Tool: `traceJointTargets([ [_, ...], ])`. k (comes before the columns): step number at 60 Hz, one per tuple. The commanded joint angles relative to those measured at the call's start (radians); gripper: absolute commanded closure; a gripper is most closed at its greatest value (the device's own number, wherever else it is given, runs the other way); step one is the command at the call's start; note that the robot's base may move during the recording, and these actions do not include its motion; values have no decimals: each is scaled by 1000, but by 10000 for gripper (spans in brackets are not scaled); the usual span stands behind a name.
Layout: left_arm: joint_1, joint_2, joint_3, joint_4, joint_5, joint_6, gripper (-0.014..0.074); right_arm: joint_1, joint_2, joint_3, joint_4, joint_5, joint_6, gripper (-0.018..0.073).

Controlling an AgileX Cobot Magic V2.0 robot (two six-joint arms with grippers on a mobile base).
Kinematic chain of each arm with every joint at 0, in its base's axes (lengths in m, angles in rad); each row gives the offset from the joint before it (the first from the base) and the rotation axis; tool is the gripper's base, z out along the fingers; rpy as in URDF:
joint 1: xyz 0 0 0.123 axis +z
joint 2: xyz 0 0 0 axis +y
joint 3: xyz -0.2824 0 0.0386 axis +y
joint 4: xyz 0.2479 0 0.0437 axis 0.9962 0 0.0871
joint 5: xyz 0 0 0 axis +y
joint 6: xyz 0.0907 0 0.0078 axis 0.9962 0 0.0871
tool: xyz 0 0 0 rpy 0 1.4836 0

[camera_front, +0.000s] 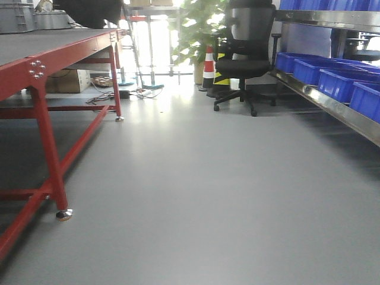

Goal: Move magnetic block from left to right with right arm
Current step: 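Hold the red cube in the right gripper while driving away from the table, then keep holding the red cube while driving past the chair to the second table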

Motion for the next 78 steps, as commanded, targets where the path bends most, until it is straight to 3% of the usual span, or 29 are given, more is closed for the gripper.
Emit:
traceJointTargets([
  [1, 1, -15, 10, 0, -87, -4, 713, -5, 14, -27, -17, -83, -7, 450],
  [19, -36, -15, 10, 0, -87, -4, 713, -5, 14, -27, -17, -81, -7, 450],
  [78, -20, -15, 10, 0, -89, -4, 713, -5, 14, -27, -16, -80, -7, 450],
])
